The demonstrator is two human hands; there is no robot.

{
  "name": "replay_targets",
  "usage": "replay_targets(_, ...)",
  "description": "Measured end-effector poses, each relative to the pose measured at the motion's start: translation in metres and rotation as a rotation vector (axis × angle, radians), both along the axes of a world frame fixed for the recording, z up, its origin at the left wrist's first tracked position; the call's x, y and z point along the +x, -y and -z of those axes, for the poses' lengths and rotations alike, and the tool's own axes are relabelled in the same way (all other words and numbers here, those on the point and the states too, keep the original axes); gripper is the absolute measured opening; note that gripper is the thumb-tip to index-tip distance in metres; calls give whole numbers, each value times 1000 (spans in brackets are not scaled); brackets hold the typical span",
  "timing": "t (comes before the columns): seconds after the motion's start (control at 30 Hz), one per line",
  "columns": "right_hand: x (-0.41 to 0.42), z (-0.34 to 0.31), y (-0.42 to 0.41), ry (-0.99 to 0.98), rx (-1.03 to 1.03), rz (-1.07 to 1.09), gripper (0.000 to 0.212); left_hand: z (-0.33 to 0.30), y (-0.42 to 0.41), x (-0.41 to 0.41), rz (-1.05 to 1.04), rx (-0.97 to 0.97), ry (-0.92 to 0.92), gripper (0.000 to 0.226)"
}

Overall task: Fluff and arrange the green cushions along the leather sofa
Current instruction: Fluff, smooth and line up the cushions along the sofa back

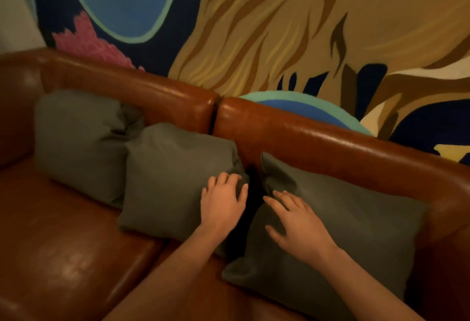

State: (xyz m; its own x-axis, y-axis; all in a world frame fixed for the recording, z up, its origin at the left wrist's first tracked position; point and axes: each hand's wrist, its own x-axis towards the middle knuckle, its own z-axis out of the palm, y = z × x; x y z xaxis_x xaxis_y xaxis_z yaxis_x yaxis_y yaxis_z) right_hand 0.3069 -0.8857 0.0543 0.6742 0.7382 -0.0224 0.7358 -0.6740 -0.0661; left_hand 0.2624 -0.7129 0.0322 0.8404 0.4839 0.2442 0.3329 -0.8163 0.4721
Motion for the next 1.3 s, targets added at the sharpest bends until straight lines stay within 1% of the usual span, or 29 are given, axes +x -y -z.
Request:
replay_targets(0.1,6,-20,-22,-99,105,32,57,-26,-32,11,-5,94,-59,40)
replay_targets(0.27,28,-32,-63,-282,126,155,46,-43,-75,39,79,148,-198,53)
replay_targets(0.4,53,-23,-99,-404,153,275,39,-35,-100,68,186,162,-304,59)
replay_targets(0.53,76,-7,-128,-445,187,384,33,-21,-113,93,310,177,-390,63)
replay_targets(0.67,101,13,-151,-481,218,489,28,-8,-131,115,378,188,-417,68)
replay_targets(0.8,122,23,-168,-594,260,624,25,-1,-145,127,437,210,-424,74)
replay_targets(0.87,132,25,-175,-685,227,655,27,3,-151,129,448,212,-413,74)
replay_targets(0.93,140,23,-182,-752,148,642,27,8,-157,128,448,215,-382,75)
replay_targets(1.03,149,12,-192,-826,-54,618,29,11,-166,126,450,205,-349,78)
replay_targets(1.07,152,10,-195,-838,-123,612,26,12,-169,125,455,212,-342,80)
replay_targets(1.1,154,9,-198,-849,-201,601,18,13,-171,124,462,229,-335,81)
replay_targets(1.13,155,12,-200,-862,-274,601,17,15,-173,124,472,251,-329,82)
replay_targets(1.2,152,17,-204,-840,-383,646,36,18,-174,123,485,280,-322,83)
replay_targets(1.27,147,22,-205,-769,-398,661,43,20,-174,121,490,286,-319,82)
replay_targets(1.3,144,22,-203,-752,-371,658,44,21,-173,121,489,286,-318,82)
